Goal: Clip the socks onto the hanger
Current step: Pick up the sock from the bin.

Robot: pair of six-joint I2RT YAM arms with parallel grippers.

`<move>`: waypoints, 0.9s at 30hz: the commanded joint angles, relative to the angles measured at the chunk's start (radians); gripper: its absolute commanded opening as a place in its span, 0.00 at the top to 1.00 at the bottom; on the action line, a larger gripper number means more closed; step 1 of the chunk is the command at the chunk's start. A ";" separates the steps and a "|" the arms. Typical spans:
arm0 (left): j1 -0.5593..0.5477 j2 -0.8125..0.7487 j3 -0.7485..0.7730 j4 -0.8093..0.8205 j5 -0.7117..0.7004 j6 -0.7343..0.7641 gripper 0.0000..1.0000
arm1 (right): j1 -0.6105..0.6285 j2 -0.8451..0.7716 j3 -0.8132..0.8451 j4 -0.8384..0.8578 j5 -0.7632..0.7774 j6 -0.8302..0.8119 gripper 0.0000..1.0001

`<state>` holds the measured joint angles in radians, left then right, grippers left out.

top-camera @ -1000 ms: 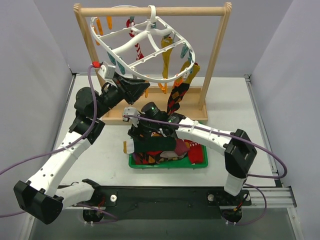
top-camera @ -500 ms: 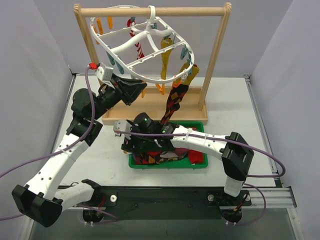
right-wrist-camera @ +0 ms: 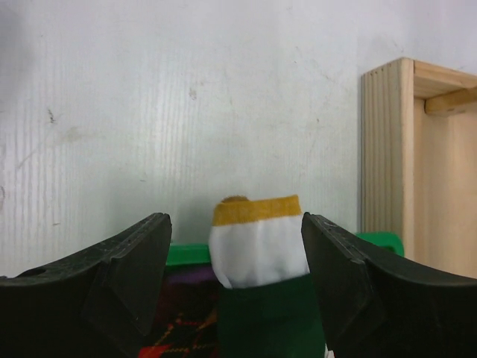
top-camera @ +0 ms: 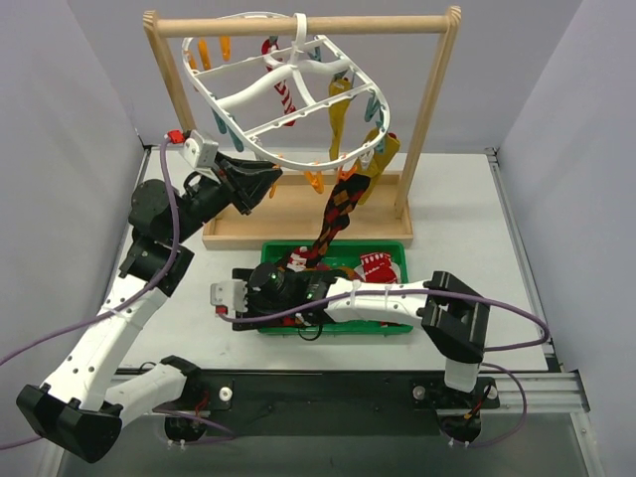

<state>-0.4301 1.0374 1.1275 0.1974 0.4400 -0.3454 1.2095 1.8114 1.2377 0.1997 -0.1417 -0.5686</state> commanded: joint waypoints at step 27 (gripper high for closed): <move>0.016 -0.037 -0.005 -0.019 0.105 -0.050 1.00 | 0.027 0.125 0.098 -0.039 0.315 -0.054 0.72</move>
<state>-0.4198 1.0138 1.1263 0.1833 0.4538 -0.3614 1.2453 1.9972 1.3262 0.2218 0.1207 -0.6350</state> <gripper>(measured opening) 0.290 0.321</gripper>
